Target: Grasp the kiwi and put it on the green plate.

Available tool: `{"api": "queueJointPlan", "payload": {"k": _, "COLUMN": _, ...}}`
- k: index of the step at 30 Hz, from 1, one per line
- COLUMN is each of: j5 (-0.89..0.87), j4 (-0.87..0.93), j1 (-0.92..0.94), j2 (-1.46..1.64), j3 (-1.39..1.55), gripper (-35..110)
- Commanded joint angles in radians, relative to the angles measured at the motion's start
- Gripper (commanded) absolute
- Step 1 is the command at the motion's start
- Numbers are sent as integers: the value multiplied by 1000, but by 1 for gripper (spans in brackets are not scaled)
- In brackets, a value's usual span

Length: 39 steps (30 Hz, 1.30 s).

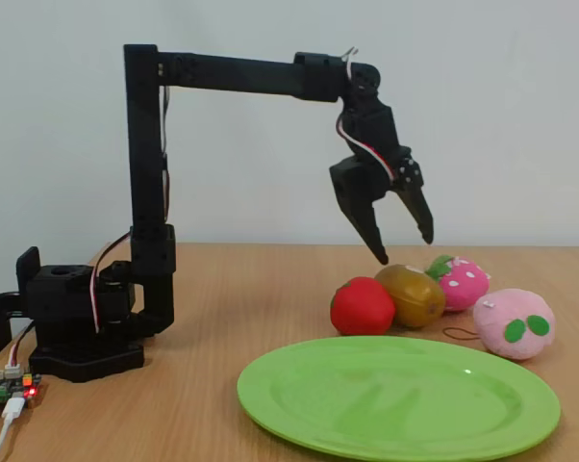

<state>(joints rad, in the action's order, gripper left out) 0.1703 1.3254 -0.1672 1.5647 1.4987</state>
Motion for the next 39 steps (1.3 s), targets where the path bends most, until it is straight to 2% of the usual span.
{"api": "queueJointPlan", "payload": {"k": 1, "j5": 17, "j4": 14, "j1": -11, "j2": -11, "j3": -61, "gripper": 31}}
{"api": "queueJointPlan", "payload": {"k": 39, "j5": 66, "j4": 80, "j1": 38, "j2": -250, "j3": -28, "gripper": 27}}
